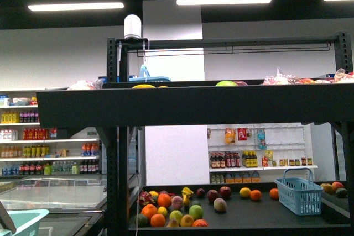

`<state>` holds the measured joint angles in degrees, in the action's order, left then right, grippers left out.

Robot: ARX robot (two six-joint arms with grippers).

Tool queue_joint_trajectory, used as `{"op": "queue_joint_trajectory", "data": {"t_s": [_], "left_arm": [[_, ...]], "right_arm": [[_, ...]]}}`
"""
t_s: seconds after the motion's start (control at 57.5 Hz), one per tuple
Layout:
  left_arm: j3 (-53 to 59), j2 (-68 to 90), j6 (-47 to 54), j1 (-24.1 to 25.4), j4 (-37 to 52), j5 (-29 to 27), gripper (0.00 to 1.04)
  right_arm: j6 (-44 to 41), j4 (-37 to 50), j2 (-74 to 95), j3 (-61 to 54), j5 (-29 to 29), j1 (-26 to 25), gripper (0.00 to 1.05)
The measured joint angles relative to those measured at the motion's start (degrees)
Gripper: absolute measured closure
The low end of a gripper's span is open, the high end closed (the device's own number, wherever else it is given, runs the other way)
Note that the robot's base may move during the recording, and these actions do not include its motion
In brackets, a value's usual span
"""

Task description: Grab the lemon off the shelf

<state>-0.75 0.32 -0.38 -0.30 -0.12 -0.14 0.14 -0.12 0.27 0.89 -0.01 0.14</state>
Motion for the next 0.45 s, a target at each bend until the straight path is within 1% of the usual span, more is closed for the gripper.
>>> {"op": "queue_joint_trajectory", "data": {"t_s": [0.452], "left_arm": [[0.0,0.0,0.0,0.0,0.0,0.0,0.08]], "right_arm": [[0.0,0.0,0.0,0.0,0.0,0.0,0.07]]}}
